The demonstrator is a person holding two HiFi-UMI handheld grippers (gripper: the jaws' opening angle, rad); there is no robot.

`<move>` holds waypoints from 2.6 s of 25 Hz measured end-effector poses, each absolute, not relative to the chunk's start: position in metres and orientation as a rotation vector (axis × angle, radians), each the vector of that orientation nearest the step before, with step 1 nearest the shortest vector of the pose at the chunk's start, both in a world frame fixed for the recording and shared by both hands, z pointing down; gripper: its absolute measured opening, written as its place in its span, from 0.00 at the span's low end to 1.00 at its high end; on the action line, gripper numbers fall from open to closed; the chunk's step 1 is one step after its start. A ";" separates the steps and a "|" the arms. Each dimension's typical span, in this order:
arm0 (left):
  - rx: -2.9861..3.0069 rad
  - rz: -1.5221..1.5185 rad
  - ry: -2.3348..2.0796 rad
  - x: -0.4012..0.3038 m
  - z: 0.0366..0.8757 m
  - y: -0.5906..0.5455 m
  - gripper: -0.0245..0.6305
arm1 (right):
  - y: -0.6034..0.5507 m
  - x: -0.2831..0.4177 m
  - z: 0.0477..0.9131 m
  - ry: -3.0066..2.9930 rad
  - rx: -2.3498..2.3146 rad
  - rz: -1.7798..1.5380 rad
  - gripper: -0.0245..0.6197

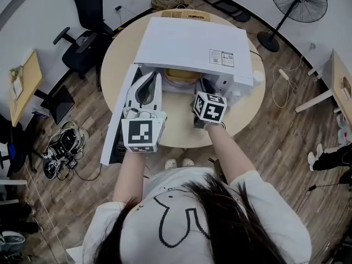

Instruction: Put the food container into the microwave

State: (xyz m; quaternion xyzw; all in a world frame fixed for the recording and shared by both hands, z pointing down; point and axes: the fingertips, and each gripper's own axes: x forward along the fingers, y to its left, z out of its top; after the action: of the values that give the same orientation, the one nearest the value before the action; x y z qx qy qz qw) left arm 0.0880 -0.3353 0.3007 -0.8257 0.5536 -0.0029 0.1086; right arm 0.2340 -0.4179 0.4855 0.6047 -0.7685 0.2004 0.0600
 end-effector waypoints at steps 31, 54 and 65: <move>-2.474 0.004 1.570 0.098 0.293 -0.362 0.05 | -0.368 0.264 0.354 -2.506 1.678 0.192 0.16; -2.427 0.053 1.514 0.093 0.257 -0.363 0.05 | -0.331 0.301 0.251 -2.513 1.772 -0.320 0.09; -2.396 0.063 1.543 0.077 0.254 -0.359 0.05 | -0.323 0.312 0.250 -2.480 1.782 -0.394 0.08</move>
State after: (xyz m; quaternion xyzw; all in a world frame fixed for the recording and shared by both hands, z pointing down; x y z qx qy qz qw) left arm 0.0771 -0.3590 0.2536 -0.8316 0.5356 0.0220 0.1452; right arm 0.3120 -0.3227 0.2503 0.5786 -0.8049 -0.1280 0.0312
